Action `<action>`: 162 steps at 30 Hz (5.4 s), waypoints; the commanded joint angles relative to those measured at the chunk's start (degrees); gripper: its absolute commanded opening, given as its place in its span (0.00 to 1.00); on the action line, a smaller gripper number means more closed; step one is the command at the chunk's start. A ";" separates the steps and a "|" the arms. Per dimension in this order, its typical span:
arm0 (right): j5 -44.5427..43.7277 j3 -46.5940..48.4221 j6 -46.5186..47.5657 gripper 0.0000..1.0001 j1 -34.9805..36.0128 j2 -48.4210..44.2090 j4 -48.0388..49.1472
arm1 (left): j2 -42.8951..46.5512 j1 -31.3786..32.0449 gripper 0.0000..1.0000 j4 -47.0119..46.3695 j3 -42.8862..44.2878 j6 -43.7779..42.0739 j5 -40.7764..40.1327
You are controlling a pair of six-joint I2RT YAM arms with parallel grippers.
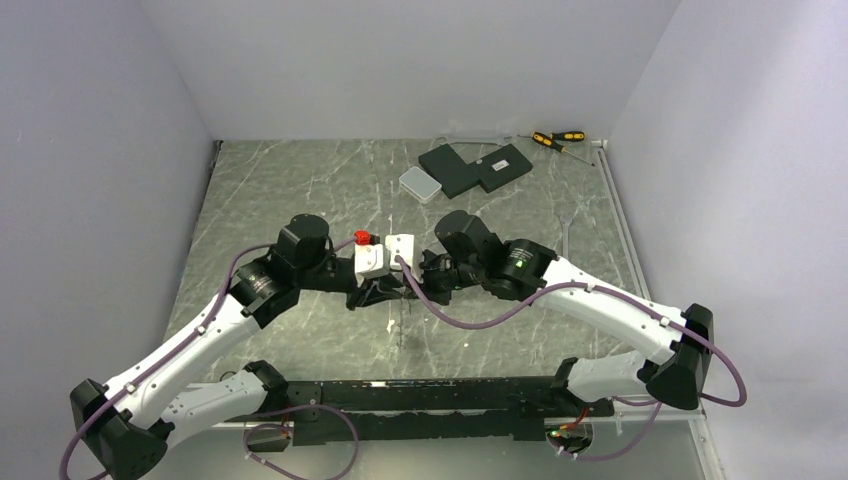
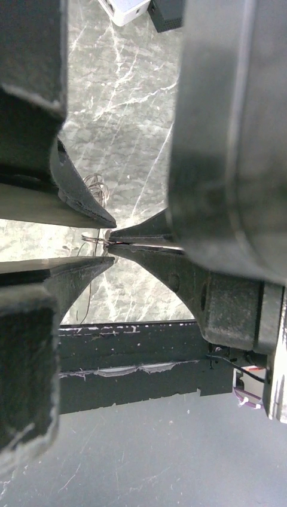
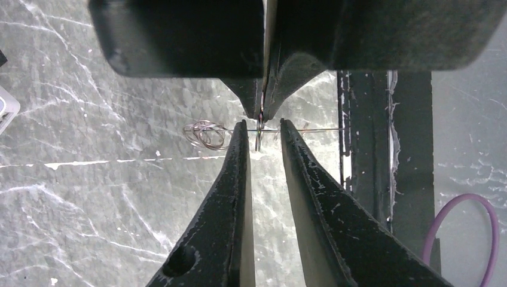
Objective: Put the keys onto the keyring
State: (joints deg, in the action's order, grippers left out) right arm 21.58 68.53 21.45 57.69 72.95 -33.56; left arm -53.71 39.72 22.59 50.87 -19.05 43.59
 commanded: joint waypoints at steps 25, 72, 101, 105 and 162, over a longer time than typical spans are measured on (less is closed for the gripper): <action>2.07 0.77 -0.61 0.00 0.87 -5.89 6.24 | 7.48 0.26 0.38 -5.56 -3.85 -1.47 -1.17; 1.95 -4.06 -2.95 0.32 0.67 -9.23 13.22 | 12.43 0.22 0.00 -12.23 -5.95 4.07 -2.05; 4.59 -3.45 -2.69 0.04 0.14 -5.54 12.23 | 15.50 -0.44 0.00 -14.15 -7.31 5.37 -5.53; 4.34 -3.36 -2.64 0.03 0.14 -5.83 11.94 | 16.42 -0.78 0.00 -15.11 -7.75 6.01 -5.87; 6.84 -4.28 -6.69 0.27 -0.47 -6.09 24.86 | 18.98 -4.48 0.00 -19.45 -9.30 10.00 -1.41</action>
State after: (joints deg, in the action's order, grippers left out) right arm 27.59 62.19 15.14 57.41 67.55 -12.25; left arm -35.33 35.64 6.68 41.43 -10.11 40.73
